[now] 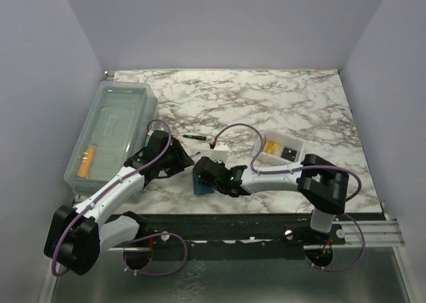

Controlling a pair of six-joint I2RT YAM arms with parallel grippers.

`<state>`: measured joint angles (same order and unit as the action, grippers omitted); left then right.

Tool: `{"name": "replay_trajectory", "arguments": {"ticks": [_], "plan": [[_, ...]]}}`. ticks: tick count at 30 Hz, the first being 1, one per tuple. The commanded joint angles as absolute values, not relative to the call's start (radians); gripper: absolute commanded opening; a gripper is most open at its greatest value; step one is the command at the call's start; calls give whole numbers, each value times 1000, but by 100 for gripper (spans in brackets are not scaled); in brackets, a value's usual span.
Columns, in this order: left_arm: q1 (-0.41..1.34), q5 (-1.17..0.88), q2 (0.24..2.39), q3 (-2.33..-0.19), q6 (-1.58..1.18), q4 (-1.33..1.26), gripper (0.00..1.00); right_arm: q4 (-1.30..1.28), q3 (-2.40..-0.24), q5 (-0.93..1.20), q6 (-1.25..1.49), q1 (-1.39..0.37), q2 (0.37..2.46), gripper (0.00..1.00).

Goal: Put the credit cards into the card holder
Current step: Close the card holder at the center of the board.

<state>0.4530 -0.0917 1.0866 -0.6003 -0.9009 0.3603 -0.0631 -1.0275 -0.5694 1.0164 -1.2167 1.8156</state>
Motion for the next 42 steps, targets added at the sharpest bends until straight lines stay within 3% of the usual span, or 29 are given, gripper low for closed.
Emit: {"name": "replay_trajectory", "arguments": {"ticks": [1,6,12,16,21,27,33,38,42], "plan": [[448,-196,1047,-646,-845,403,59,-498,-1001,-377,839,-1099,1797,44],[442,-247,1008,-707,-835,430,70,-578,-1096,-323,717,-985,1657,59],[441,-344,1036,-688,-842,383,75,-646,-1171,-174,595,-863,1570,76],[442,-461,1105,-677,-848,300,75,-705,-1191,-118,598,-809,1540,79],[442,-504,1132,-717,-844,269,75,-677,-1070,-10,632,-771,1456,82],[442,-536,1122,-810,-853,268,76,-473,-849,120,674,-757,1416,93],[442,-553,1075,-887,-864,269,76,-222,-816,183,669,-754,1497,91],[442,-546,1060,-936,-878,270,76,-130,-941,223,589,-755,1616,90],[442,-552,1052,-991,-865,275,77,-202,-1101,249,529,-755,1655,87]]}}
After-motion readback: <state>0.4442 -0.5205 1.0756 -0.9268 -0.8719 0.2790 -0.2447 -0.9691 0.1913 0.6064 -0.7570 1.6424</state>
